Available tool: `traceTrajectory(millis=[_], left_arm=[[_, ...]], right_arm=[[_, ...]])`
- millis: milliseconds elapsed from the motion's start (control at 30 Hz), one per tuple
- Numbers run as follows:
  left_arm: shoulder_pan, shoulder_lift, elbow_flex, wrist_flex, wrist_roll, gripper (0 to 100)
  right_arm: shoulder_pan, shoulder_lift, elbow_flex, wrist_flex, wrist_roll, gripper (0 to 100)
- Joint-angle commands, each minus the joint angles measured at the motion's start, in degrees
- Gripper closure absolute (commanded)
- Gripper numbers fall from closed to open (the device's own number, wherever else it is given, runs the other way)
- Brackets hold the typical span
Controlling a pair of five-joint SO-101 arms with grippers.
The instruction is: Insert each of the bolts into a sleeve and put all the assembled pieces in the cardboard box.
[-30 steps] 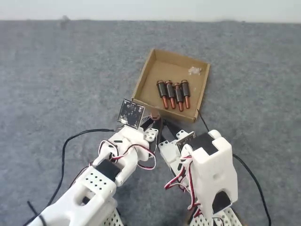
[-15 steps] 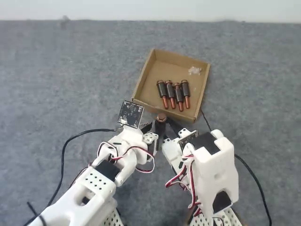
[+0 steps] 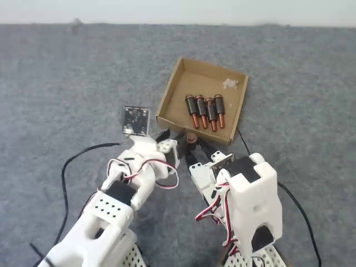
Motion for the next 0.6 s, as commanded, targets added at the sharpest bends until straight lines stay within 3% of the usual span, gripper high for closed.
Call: traceTrajectory(millis=[0, 233, 367, 567], left_arm=[[-2.11, -0.79, -4.26, 0.18, 1.85, 86], [-5.19, -3.69, -4.35, 0.18, 1.85, 87], [-9.85, -7.91, -1.98, 0.18, 1.58, 100], [-16.35, -9.93, 3.65, 1.49, -0.09, 99]], right_arm=[[1.01, -1.63, -2.29, -0.04, -0.35, 99.2], [1.01, -1.63, -2.37, -0.04, -0.35, 99.2], [1.10, -1.63, -2.37, -0.04, -0.35, 99.2], [1.10, -1.63, -2.29, -0.04, -0.44, 99.2]])
